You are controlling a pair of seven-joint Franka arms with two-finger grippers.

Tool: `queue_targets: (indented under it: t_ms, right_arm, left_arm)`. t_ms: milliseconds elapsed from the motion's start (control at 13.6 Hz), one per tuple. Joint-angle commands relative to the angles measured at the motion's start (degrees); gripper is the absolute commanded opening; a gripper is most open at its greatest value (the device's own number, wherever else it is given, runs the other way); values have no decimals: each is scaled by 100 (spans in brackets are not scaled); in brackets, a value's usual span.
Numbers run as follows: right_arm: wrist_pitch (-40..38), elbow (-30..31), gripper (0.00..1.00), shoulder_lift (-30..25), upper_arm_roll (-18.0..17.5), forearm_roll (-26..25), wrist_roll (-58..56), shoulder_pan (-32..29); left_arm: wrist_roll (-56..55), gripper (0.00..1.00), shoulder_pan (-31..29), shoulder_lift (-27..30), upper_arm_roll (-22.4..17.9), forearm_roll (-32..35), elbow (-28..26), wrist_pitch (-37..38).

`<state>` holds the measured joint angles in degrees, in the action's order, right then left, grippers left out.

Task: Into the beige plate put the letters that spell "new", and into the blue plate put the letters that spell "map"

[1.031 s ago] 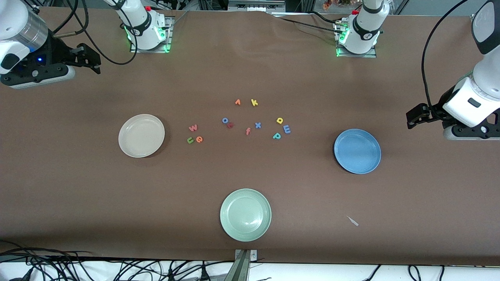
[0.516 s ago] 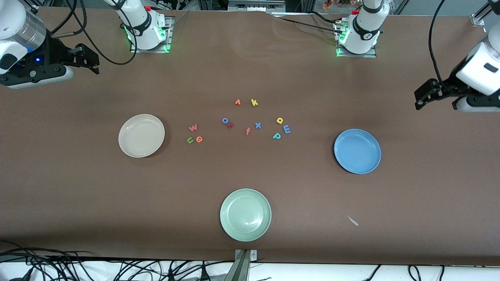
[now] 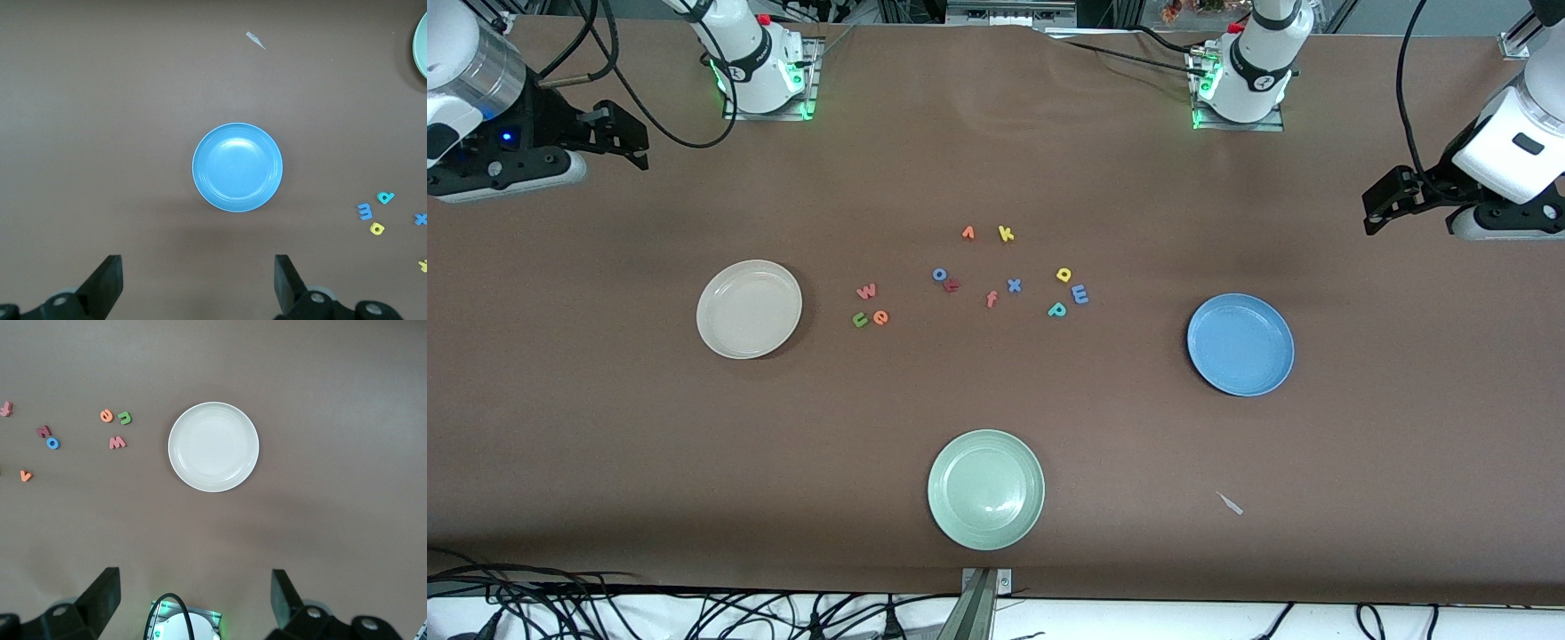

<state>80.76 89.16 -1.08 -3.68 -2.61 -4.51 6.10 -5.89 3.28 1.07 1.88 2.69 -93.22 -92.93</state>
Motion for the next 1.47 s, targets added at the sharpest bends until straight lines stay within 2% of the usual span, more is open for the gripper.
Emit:
queue_targets:
  t_ms: [0,1031,1399]
  right_arm:
    - [-17,-22,100,-41,16,-2,20,14]
    - [141,22,100,-41,139,252,64,14]
    - [212,66,100,-32,200,656,310,14]
  left_arm:
    - [114,100,-2,104,-21,-164,-30,90]
    - [149,100,-143,253,-57,-146,14,617]
    - [149,100,-143,245,-48,-146,93,706]
